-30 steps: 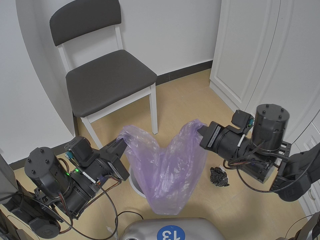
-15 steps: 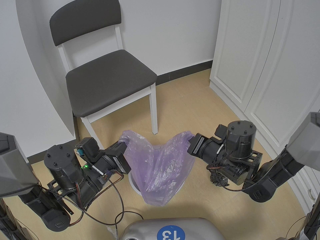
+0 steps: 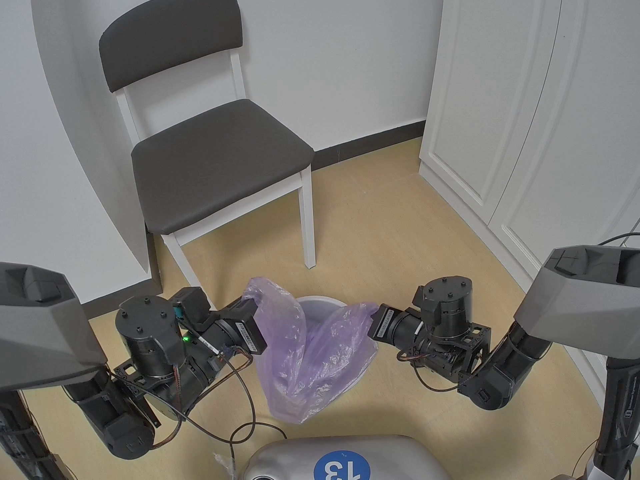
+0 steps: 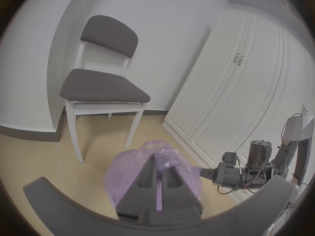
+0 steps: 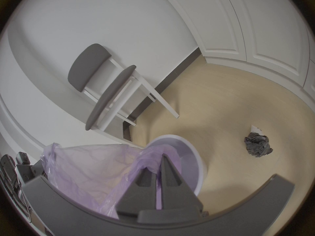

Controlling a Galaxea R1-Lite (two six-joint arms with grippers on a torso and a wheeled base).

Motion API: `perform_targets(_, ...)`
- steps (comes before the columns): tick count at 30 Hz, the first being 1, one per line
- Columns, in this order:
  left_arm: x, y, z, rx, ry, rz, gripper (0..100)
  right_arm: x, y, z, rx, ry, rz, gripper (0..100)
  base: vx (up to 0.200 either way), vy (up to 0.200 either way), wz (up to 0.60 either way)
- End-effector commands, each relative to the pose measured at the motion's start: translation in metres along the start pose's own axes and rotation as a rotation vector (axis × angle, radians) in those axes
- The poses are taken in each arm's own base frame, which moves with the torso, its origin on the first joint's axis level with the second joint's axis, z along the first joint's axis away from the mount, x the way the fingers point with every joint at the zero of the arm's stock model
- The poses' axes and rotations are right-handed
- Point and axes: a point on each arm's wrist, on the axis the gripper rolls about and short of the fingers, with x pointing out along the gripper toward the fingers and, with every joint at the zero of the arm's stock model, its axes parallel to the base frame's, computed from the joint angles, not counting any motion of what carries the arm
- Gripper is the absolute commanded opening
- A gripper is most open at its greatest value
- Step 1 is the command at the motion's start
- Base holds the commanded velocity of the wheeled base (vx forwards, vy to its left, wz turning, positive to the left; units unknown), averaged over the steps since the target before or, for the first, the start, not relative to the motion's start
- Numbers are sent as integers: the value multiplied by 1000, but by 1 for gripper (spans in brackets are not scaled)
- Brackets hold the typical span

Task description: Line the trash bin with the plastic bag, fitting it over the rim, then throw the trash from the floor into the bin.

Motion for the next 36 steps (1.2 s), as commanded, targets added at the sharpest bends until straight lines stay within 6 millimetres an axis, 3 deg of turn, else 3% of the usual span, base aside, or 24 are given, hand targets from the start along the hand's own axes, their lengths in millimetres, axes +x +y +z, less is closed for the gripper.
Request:
perform_targets(1, 15, 10, -11, 0, 16, 35, 0, 3, -20, 4, 6, 10, -55, 0, 0, 0, 0)
perform_targets(8, 17, 19, -8, -45, 11, 41, 0, -11, -28, 21, -47, 45, -81, 0, 0, 0, 0)
perform_targets(17, 20, 47, 3, -72, 0, 54, 0, -37, -35, 52, -89, 73, -95, 0, 0, 0, 0)
perform_targets(28, 47, 92, -40, -189, 132, 127, 0, -30, -40, 33, -103, 154, -113, 0, 0, 0, 0)
perform_targets(32, 44, 92, -35, -185, 121, 129, 0, -30, -39, 32, -106, 159, -112, 0, 0, 0, 0)
perform_targets(36, 30, 92, -14, -168, 78, 120, 0, -32, -34, 24, -119, 186, -103, 0, 0, 0, 0)
